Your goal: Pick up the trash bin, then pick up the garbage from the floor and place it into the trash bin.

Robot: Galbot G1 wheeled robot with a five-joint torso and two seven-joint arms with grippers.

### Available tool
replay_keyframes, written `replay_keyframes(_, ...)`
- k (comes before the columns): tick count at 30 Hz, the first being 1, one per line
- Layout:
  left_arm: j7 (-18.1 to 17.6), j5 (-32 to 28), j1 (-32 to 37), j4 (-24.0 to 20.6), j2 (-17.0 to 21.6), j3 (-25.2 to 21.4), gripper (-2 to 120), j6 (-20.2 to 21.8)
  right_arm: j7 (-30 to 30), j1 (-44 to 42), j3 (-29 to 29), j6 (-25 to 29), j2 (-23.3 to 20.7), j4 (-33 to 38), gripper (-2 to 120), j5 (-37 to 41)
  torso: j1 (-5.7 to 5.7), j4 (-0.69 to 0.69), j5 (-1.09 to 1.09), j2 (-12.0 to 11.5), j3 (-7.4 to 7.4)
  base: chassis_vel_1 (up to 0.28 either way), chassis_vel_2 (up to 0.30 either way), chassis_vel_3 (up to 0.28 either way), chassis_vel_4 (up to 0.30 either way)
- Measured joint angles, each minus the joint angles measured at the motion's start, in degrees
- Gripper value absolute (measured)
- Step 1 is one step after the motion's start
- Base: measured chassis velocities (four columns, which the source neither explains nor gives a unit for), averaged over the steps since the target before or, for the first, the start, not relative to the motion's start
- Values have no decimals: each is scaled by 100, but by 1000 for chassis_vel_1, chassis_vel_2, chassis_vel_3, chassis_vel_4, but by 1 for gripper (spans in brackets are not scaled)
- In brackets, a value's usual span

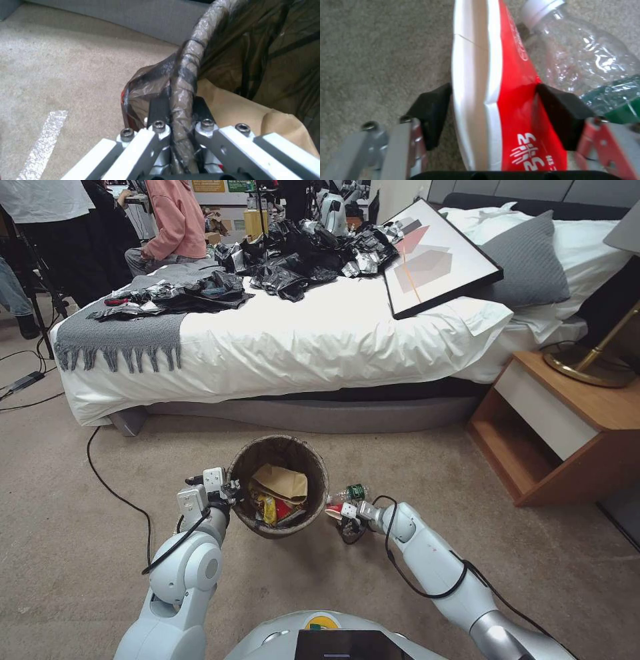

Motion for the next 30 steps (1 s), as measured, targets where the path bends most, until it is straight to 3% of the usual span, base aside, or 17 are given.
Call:
replay_keyframes(10,5,-12,-30,49,27,-2,2,0,-39,40,7,8,2,-76,38,6,0,0,1,0,1,0,0,0,0)
replay_keyframes(20,5,-34,-53,71,47,-6,2,0,-44,-53,144,19,-58,-16,33,7,0,4,5,0,1,0,0,0,0)
replay_keyframes(30,5,-46,-63,71,45,-14,2,0,-29,-217,578,60,-134,137,29,16,0,0,2,0,2,0,0,0,0)
